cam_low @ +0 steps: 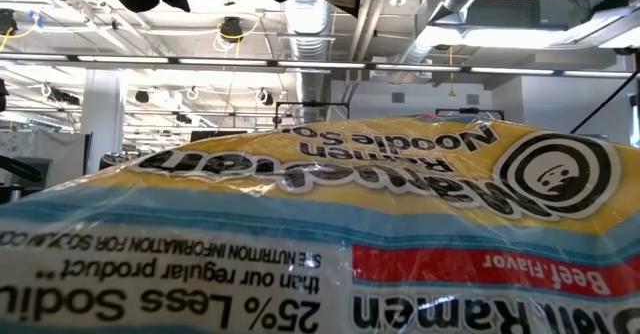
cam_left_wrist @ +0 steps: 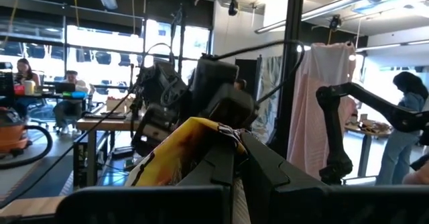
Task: Sort Maruchan noodles
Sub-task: Put the black noodle pack into the gray bin
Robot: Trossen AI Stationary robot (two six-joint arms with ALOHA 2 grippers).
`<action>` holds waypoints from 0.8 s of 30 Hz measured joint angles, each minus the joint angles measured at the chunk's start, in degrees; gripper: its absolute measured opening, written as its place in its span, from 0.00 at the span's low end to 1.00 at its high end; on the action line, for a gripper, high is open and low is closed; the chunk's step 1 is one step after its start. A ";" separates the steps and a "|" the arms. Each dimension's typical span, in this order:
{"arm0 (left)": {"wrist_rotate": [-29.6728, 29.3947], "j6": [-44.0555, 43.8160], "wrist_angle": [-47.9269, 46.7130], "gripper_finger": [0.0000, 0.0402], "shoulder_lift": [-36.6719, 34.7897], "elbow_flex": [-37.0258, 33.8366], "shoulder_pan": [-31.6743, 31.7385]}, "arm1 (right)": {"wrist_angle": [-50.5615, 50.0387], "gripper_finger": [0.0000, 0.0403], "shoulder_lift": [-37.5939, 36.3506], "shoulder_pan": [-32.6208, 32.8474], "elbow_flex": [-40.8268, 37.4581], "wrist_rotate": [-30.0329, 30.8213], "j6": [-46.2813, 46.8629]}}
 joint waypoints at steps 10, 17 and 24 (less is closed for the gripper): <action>-1.46 0.09 -0.04 0.00 0.00 0.00 0.00 | 3.37 0.54 -0.03 0.47 0.02 -0.06 -0.05; -4.65 1.36 0.01 0.00 0.08 0.00 -0.34 | 6.80 0.54 -0.03 -0.13 0.02 -0.05 -0.77; -5.99 1.45 -0.01 0.00 0.11 0.00 -0.37 | 8.86 0.54 0.35 -2.20 0.02 -0.03 -0.95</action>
